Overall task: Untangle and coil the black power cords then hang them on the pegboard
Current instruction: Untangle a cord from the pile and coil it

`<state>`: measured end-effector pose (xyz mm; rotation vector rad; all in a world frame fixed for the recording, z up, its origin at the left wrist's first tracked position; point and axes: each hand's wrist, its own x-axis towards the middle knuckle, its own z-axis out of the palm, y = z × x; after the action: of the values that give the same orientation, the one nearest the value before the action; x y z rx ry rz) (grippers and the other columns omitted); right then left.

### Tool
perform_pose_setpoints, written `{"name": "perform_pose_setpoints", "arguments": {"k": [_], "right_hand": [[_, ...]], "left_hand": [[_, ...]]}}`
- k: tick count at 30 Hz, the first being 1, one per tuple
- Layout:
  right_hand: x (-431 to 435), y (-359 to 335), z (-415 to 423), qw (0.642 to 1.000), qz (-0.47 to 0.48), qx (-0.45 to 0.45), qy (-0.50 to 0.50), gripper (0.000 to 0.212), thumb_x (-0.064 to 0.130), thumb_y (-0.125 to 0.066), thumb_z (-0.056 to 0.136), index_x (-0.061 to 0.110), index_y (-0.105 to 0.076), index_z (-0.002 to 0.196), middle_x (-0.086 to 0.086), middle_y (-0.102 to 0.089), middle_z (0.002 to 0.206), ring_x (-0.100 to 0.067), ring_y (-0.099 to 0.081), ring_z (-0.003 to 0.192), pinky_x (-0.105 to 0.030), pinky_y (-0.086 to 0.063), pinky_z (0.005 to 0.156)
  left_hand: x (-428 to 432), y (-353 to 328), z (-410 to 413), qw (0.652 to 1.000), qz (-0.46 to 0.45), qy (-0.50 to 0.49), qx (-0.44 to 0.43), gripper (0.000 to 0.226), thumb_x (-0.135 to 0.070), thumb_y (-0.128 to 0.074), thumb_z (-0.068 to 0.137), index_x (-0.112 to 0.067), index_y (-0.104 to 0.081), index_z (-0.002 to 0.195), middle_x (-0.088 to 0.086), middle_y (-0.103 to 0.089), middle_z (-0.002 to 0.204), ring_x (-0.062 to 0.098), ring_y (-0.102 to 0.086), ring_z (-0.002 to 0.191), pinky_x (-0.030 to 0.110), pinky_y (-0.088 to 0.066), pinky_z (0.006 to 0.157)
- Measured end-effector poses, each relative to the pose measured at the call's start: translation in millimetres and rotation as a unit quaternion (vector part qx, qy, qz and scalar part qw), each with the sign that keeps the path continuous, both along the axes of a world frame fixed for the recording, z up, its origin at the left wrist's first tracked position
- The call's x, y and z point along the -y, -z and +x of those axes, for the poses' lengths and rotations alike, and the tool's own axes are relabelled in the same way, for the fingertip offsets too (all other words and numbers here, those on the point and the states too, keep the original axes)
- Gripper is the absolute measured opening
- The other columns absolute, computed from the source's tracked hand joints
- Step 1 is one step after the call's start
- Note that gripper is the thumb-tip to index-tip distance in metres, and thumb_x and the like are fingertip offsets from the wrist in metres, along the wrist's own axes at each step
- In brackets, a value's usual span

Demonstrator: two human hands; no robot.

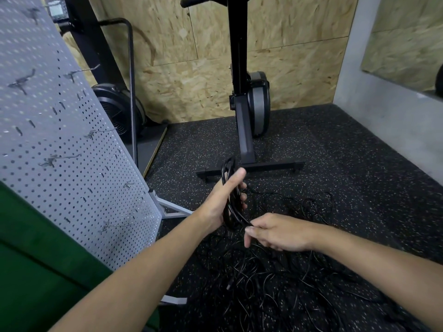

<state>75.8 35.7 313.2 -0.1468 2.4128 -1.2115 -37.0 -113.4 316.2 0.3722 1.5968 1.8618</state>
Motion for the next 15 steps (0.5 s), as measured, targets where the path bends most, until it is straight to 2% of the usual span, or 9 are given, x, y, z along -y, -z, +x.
{"name": "perform_pose_setpoints", "arguments": {"k": [3,6,8,10,12,13,15], "right_hand": [[2.2,-0.2,2.8,0.997,0.069,-0.030,-0.025,0.038,0.042,-0.040,0.112,0.027,-0.074,0.102,0.010,-0.053,0.072,0.000,-0.048,0.059,-0.018,-0.042,0.065],[7.5,2.5,4.1,0.997,0.055,-0.039,-0.033,0.038,0.040,-0.042,0.112,0.019,-0.073,0.104,0.009,-0.057,0.069,-0.001,-0.049,0.055,-0.016,-0.042,0.059],[9.7,4.5,4.8,0.998,0.037,-0.030,-0.031,0.038,0.038,-0.042,0.112,0.016,-0.072,0.106,0.006,-0.059,0.071,-0.004,-0.053,0.057,-0.019,-0.047,0.058],[7.8,6.3,4.5,0.999,0.026,-0.013,-0.034,0.039,0.040,-0.040,0.112,0.015,-0.070,0.109,0.006,-0.063,0.070,-0.004,-0.062,0.062,-0.025,-0.056,0.072],[2.1,11.3,2.8,0.999,0.015,0.018,-0.050,0.039,0.044,-0.038,0.112,0.019,-0.067,0.112,0.006,-0.070,0.071,-0.004,-0.071,0.077,-0.029,-0.052,0.097],[-1.1,15.0,1.9,0.998,0.012,0.036,-0.053,0.039,0.046,-0.039,0.111,0.019,-0.067,0.112,0.004,-0.074,0.075,-0.005,-0.073,0.086,-0.028,-0.046,0.104],[-9.4,25.3,1.5,0.995,0.035,0.073,-0.065,0.037,0.047,-0.047,0.109,0.017,-0.069,0.111,0.002,-0.079,0.091,-0.006,-0.072,0.099,-0.024,-0.043,0.103]], "left_hand": [[-0.3,1.7,-0.7,1.000,0.003,0.007,0.016,0.064,-0.040,-0.083,0.065,-0.014,-0.062,0.120,0.003,-0.061,0.092,0.016,-0.061,0.074,0.037,-0.055,0.075],[-2.5,-0.5,-1.5,0.996,0.047,0.019,0.078,0.065,-0.020,-0.058,0.081,-0.008,-0.051,0.145,0.007,-0.062,0.090,0.019,-0.057,0.072,0.036,-0.052,0.070],[-1.2,-2.8,-1.3,0.995,0.029,0.036,0.085,0.059,-0.021,-0.047,0.091,-0.005,-0.048,0.148,0.011,-0.064,0.091,0.022,-0.058,0.073,0.037,-0.053,0.070],[0.7,-2.2,-2.1,0.995,-0.005,0.043,0.084,0.050,-0.027,-0.040,0.103,-0.005,-0.052,0.146,0.013,-0.066,0.091,0.024,-0.061,0.072,0.039,-0.056,0.069],[1.9,-2.3,-2.7,0.995,-0.026,0.052,0.077,0.052,-0.040,-0.036,0.110,-0.005,-0.060,0.139,0.012,-0.065,0.087,0.023,-0.061,0.069,0.038,-0.057,0.067],[2.4,-3.3,-2.8,0.995,-0.022,0.055,0.077,0.056,-0.047,-0.036,0.111,-0.006,-0.063,0.136,0.011,-0.064,0.085,0.023,-0.059,0.067,0.037,-0.056,0.065],[3.5,-7.9,-6.1,0.994,0.023,0.048,0.100,0.061,-0.054,-0.036,0.110,-0.006,-0.064,0.135,0.009,-0.059,0.081,0.021,-0.054,0.062,0.033,-0.052,0.062]]}}
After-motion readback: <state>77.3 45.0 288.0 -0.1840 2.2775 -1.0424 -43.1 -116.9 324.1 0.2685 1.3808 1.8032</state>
